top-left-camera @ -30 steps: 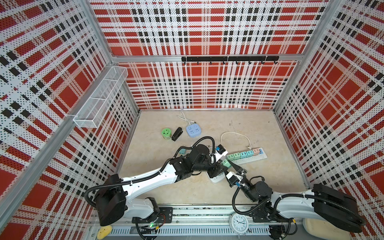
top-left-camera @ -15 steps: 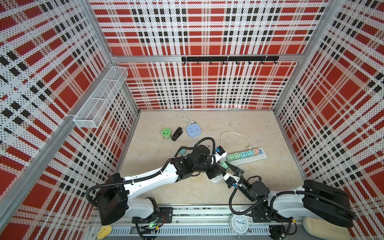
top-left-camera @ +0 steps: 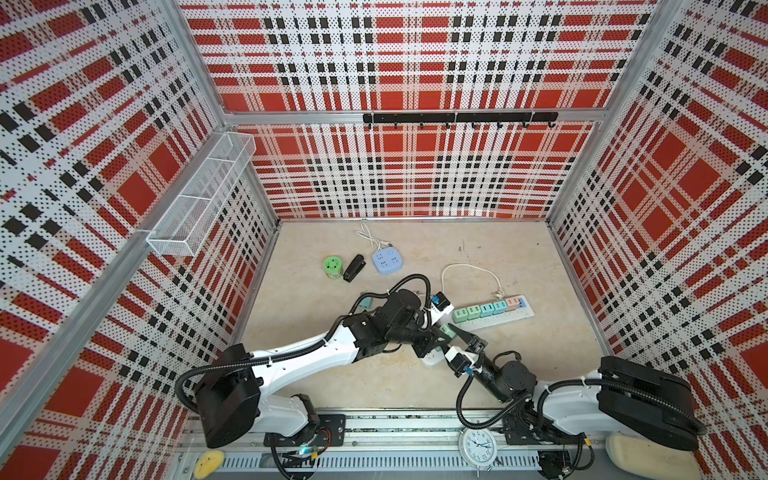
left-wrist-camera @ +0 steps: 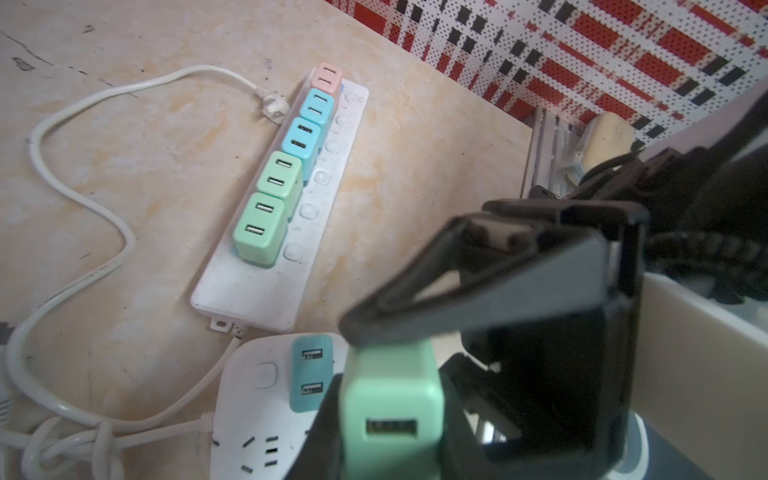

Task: Insert the plug

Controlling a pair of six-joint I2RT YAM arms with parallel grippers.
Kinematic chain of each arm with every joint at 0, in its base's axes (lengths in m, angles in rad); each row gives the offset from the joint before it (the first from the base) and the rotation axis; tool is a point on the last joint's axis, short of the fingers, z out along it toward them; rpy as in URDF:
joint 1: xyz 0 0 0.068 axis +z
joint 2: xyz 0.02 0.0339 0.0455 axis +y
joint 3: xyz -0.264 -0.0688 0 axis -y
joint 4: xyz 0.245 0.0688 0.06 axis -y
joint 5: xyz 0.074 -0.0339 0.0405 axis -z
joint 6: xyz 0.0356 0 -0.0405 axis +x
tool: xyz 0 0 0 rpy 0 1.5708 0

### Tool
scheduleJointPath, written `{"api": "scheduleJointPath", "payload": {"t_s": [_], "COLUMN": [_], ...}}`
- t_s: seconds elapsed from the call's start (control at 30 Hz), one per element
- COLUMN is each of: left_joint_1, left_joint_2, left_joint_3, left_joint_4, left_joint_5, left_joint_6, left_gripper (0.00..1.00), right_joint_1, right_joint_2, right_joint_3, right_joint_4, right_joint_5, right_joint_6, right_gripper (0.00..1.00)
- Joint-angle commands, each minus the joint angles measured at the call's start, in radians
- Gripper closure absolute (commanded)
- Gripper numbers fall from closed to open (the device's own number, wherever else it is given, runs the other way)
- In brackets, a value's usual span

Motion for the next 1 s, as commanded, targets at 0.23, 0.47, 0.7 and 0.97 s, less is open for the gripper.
{"api": "scheduleJointPath", "payload": {"t_s": [0.23,0.47,0.7,0.97], "left_joint_1": [-0.029,-0.055,-0.101,-0.138], "left_joint_2": [-0.142,-0.233,-0.202,-0.070], "left_joint_3": [0.057,0.053,-0.012,-0.032], "left_joint_4": [-0.193,-0.377,-0.377,-0.334], "left_joint_5": [-0.405,-0.512,-0.499,-0.530], "left_joint_6": [0.027,-0.063,-0.118,-0.102], "left_gripper": [1.00,1.00,1.00,1.00], "right_joint_1": [0.004,-0.038,-0.327,-0.557], "right_joint_2": [-0.066,-0.269,-0.599,-0.971], "right_joint_3": [-0.015,-0.051,-0.052,-0.050], "right_joint_4": [0.074,-0.013,-0.452,-0.917], "right_joint_5": [0.073,0.309,0.407,0.288], "right_joint_6": [0.074,0.115,0.511,0.792], "right_gripper": [0.00,0.00,0.00,0.00]}}
